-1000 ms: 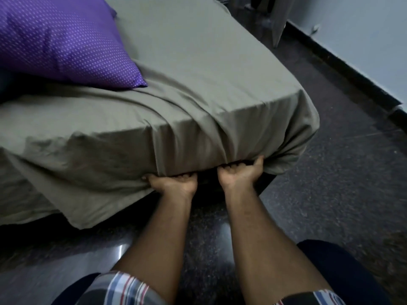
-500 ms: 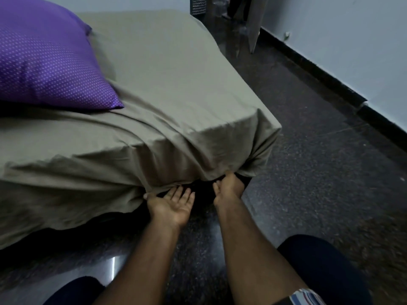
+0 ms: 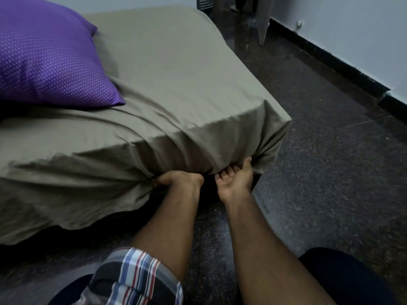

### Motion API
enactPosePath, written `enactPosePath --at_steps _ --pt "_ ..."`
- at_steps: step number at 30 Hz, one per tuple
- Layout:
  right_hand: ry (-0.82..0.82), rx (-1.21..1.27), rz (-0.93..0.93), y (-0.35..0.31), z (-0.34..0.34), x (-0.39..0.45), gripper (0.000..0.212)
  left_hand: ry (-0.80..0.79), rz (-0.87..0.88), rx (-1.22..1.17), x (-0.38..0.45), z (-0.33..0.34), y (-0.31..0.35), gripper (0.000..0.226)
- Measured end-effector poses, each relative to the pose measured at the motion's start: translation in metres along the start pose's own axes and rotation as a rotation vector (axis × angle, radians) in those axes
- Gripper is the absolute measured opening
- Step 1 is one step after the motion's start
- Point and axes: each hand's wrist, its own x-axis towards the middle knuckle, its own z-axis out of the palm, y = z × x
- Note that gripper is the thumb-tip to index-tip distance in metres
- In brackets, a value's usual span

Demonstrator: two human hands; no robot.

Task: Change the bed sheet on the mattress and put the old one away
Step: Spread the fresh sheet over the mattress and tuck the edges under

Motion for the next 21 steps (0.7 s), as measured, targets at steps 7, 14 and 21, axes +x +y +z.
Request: enactPosePath --at_steps 7,14,21 --pt "-0.097 0.108 0.027 0.015 0.027 0.014 0.072 -0.237 -0.182 0.331 0.003 -0.042 0.047 0.064" --pt "0.065 -0.126 -0.007 0.022 0.009 -0.01 0.059 -0.137 -0.14 0.624 0.006 -0.074 0.113 0.048" --pt "0.045 -0.359 0.324 0.098 -0.001 -0.05 0.023 -0.05 0.262 0.849 -0.021 -0.09 0.164 0.024"
